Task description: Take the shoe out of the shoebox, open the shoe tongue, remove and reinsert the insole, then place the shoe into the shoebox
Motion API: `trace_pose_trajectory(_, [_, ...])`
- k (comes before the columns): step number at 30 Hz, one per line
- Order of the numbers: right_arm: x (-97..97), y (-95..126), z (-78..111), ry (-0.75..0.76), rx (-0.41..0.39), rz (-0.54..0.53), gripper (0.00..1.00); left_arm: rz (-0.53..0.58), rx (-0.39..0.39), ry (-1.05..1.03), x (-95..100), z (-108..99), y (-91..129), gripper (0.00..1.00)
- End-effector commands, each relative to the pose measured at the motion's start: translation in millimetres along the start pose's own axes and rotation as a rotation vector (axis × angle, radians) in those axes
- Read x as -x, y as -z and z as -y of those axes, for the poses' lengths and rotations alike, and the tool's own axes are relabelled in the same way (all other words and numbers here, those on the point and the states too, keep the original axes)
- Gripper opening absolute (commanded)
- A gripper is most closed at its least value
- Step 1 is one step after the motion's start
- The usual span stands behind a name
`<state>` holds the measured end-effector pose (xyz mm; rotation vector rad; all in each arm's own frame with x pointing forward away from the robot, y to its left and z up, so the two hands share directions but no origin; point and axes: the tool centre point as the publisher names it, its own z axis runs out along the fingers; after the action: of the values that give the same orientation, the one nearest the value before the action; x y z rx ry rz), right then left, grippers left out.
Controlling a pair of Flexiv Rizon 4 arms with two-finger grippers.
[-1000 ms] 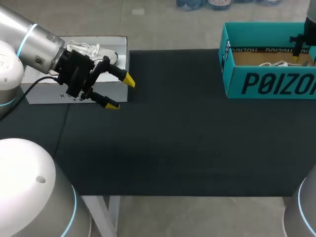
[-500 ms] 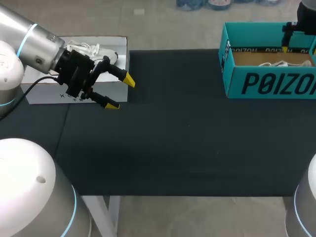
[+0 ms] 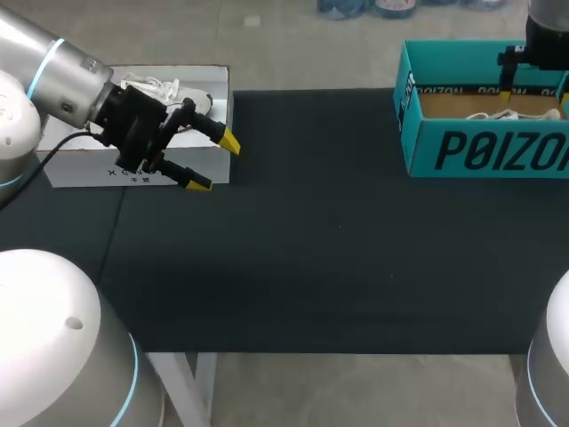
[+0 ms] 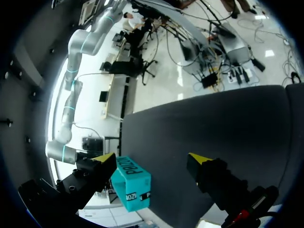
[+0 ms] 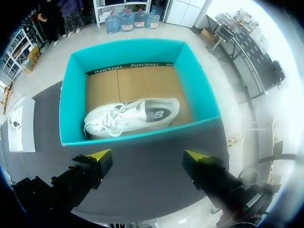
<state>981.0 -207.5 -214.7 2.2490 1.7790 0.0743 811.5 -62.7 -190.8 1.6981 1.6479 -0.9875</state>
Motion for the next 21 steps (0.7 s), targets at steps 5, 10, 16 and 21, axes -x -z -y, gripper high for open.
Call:
trace_pose_trajectory(5, [1.2, 0, 2.7, -0.001, 0.011, -0.004, 1.0, -0.499, -0.12, -0.267, -18.7, -13, 101, 1.0])
trace_pose_trajectory(10, [1.2, 0, 2.7, -0.001, 0.011, -0.004, 1.0, -0.665, -0.158, -0.309, -54.1, -26, 148, 1.0])
trace_pose_trajectory(16, [1.2, 0, 2.7, -0.001, 0.011, -0.004, 1.0, -0.737, -0.135, -0.293, -95.6, -42, 198, 1.0])
trace_pose_trajectory(21, [1.2, 0, 2.7, -0.001, 0.011, -0.004, 1.0, -0.75, -0.101, -0.25, -104.1, -48, 206, 1.0])
